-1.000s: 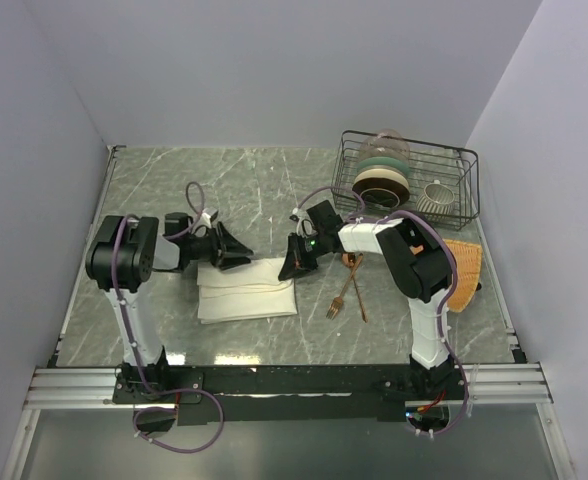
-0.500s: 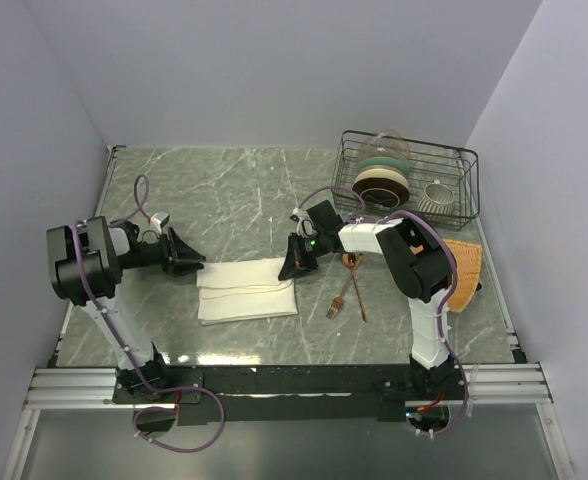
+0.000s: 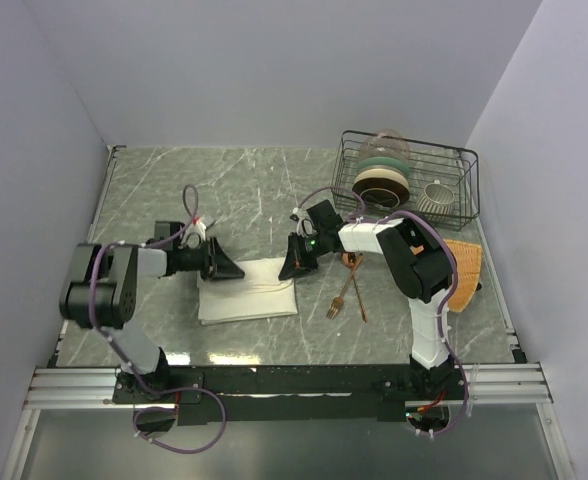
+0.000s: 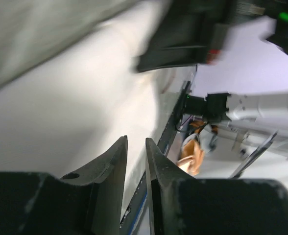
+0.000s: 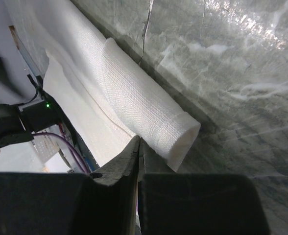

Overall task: Fold the napkin into a case and place the utensils inside
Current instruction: Smooth out the 2/3-rectangle-folded napkin at the center of the board.

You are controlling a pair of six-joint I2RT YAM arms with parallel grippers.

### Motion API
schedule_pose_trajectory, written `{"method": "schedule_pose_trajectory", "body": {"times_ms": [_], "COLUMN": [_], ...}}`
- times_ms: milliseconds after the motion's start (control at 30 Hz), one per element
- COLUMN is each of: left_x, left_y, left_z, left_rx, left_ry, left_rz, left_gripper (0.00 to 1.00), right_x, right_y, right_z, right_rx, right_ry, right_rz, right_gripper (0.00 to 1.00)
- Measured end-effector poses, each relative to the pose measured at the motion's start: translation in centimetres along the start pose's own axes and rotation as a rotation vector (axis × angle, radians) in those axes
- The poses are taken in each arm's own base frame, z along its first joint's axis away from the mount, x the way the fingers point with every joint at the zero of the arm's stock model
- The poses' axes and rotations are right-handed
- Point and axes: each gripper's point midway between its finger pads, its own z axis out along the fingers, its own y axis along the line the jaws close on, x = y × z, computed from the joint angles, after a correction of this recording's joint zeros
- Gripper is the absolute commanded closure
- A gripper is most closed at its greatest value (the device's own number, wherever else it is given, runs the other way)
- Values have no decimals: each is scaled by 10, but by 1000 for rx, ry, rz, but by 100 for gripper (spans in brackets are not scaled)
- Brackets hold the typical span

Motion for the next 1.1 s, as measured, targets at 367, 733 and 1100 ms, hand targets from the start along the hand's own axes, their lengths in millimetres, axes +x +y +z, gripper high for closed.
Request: {"method": "schedule_pose_trajectory", "body": {"times_ms": [367, 733, 1100], "left_x": [-18, -40, 5], "left_y": [62, -47, 36], "left_z": [3, -8, 7], "left_rx": [-87, -127, -263], "left_ry": [-14, -18, 95], "left_rz": [-224, 570, 246], "left_gripper": [59, 58, 64], "right_x": [-12, -14, -12], "right_y": [-3, -2, 19], "right_z": [-2, -5, -24], "right_rx": [51, 61, 58], "right_ry": [-13, -7, -6], "right_rz": [-52, -92, -119], "right_gripper": [92, 78, 72]}}
